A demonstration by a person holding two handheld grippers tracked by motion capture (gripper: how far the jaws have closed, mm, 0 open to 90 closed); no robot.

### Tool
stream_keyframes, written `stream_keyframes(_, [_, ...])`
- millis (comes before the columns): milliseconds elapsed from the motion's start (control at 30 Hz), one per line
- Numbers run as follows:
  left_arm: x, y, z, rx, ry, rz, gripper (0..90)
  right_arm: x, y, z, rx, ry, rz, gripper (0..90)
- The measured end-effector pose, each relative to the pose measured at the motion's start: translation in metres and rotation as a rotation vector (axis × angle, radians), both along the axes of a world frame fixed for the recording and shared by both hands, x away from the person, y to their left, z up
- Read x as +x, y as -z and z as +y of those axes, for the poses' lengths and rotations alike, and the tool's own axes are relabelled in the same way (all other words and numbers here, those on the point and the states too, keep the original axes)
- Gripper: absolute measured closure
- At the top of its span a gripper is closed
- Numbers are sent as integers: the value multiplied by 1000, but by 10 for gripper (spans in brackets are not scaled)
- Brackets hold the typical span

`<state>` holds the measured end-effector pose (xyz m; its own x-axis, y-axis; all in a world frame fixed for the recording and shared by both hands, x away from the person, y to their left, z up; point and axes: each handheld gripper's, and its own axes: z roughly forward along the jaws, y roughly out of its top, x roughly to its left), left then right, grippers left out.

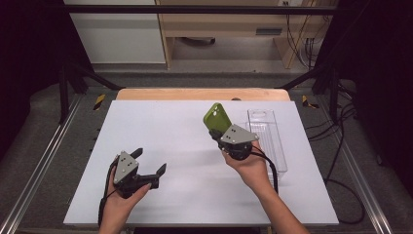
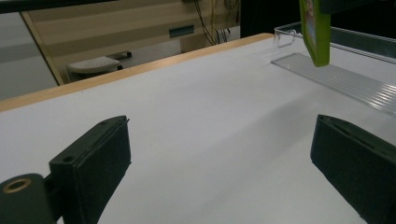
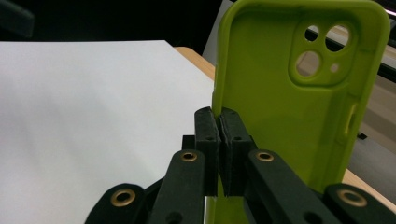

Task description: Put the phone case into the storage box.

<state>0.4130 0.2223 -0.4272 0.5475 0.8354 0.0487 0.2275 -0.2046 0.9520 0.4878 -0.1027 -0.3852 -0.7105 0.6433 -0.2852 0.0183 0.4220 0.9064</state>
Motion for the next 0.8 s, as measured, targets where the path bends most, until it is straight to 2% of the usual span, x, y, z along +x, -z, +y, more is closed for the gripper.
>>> stream_keyframes(100, [-2, 8, 3, -21, -27, -9, 48, 2, 0, 0, 17, 19, -17, 879])
stream_keyframes(133, [-3, 12, 5, -30, -43, -17, 47, 3, -1, 0, 38, 45, -31, 880])
stream_keyframes(267, [-4, 17, 9, -28, -54, -21, 45, 5, -2, 0, 61, 86, -45, 881])
stream_keyframes(400, [-7, 23, 16, -51, -64, -19, 44, 11, -2, 0, 107, 143, -39, 882])
stream_keyframes(467, [-10, 29, 21, -61, -69, -12, 44, 15, -3, -1, 148, 192, -39, 882])
stream_keyframes(500, [-10, 29, 21, -61, -69, -12, 44, 15, -3, -1, 148, 192, -39, 882])
stream_keyframes(600, [-12, 32, 25, -70, -91, -13, 44, 21, -4, -4, 191, 241, -39, 883])
stream_keyframes(800, [-11, 33, 31, -83, -113, -17, 45, 36, -4, -21, 260, 324, -25, 884])
